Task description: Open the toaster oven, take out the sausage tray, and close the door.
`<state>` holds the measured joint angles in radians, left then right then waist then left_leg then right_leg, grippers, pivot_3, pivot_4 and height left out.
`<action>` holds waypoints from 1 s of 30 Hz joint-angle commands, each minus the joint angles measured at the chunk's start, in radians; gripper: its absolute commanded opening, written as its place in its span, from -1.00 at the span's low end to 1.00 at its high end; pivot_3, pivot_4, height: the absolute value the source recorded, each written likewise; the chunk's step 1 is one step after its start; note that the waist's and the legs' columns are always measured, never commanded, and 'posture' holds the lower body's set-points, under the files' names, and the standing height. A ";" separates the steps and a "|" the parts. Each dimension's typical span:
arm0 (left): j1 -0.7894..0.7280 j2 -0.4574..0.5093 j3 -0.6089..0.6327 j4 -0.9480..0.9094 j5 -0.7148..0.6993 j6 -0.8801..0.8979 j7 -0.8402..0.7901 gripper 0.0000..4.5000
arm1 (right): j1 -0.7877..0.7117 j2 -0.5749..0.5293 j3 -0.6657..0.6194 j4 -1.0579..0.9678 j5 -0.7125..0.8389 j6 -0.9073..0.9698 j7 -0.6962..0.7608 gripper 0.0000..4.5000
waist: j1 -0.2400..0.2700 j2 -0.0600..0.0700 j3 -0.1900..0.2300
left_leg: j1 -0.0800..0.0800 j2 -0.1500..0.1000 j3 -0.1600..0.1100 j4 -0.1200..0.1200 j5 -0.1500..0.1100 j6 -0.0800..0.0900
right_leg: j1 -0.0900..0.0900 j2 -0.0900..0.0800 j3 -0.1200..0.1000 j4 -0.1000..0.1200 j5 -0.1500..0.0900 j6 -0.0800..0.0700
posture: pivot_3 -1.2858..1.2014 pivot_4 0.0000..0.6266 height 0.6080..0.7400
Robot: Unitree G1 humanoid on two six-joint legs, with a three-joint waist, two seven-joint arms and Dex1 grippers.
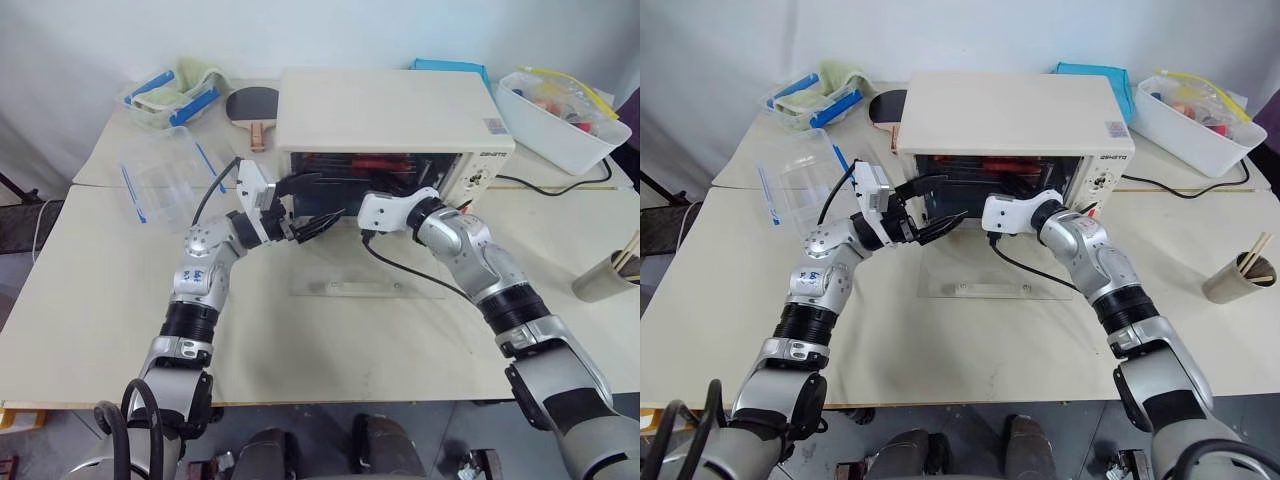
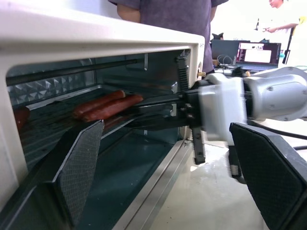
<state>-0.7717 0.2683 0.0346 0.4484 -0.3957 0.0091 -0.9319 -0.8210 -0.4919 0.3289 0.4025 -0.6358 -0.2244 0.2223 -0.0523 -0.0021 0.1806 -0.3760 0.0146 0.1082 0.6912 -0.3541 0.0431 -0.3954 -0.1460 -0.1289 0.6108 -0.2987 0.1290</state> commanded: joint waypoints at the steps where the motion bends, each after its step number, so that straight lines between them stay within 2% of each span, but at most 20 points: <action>1: -0.005 0.028 0.057 -0.019 -0.046 0.017 -0.019 1.00 | 0.065 -0.004 -0.057 -0.213 0.055 0.026 0.031 -0.99 | 0.000 0.000 0.000 | 0.000 0.000 0.000 0.000 0.000 0.000 | 0.000 0.000 0.000 0.000 0.000 0.000 | 0.03 -0.52 1.00; 11: -0.008 0.063 0.097 -0.027 -0.086 0.062 -0.042 1.00 | 0.367 -0.020 -0.127 -0.644 0.052 0.178 0.171 -0.99 | 0.022 0.000 0.000 | 0.000 0.000 0.000 0.001 0.000 0.000 | 0.000 0.000 0.000 0.000 0.000 0.000 | 0.03 -0.52 1.00; 20: 0.049 0.079 0.111 -0.095 -0.102 0.117 -0.039 1.00 | 0.554 -0.044 -0.151 -0.832 0.027 0.192 0.196 -0.99 | 0.027 -0.001 0.000 | 0.000 -0.001 0.000 0.002 0.000 0.000 | 0.000 0.000 0.001 0.000 0.000 0.000 | 0.03 -0.52 1.00; 23: 0.101 0.093 0.135 -0.169 -0.137 0.195 -0.021 1.00 | 0.601 -0.060 -0.165 -0.872 0.029 0.184 0.202 -0.99 | 0.027 -0.001 0.000 | 0.000 -0.001 0.000 0.002 0.000 0.000 | 0.001 0.000 0.001 0.000 0.000 0.000 | 0.03 -0.52 1.00; 26: 0.167 0.146 0.154 -0.271 -0.196 0.433 0.061 1.00 | 0.635 -0.090 -0.187 -0.919 0.041 0.123 0.190 -0.99 | 0.026 -0.001 0.000 | 0.000 -0.001 0.000 0.002 0.000 0.000 | 0.001 0.000 0.001 0.000 0.000 0.000 | 0.03 -0.52 1.00; 30: 0.214 0.172 0.173 -0.363 -0.270 0.564 0.076 1.00 | 0.668 -0.123 -0.201 -0.931 0.063 0.090 0.216 -0.99 | 0.030 -0.001 0.001 | 0.001 -0.001 -0.001 0.003 0.000 0.000 | 0.001 0.000 0.001 0.000 0.000 0.000 | 0.03 -0.52 1.00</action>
<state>-0.5586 0.4314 0.1888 0.1561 -0.6152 0.5299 -0.8593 -0.1581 -0.5958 0.1585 -0.4746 -0.5942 -0.1083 0.4343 -0.0226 -0.0030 0.1811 -0.3754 0.0140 0.1070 0.6947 -0.3541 0.0431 -0.3932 -0.1467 -0.1281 0.6108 -0.2987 0.1289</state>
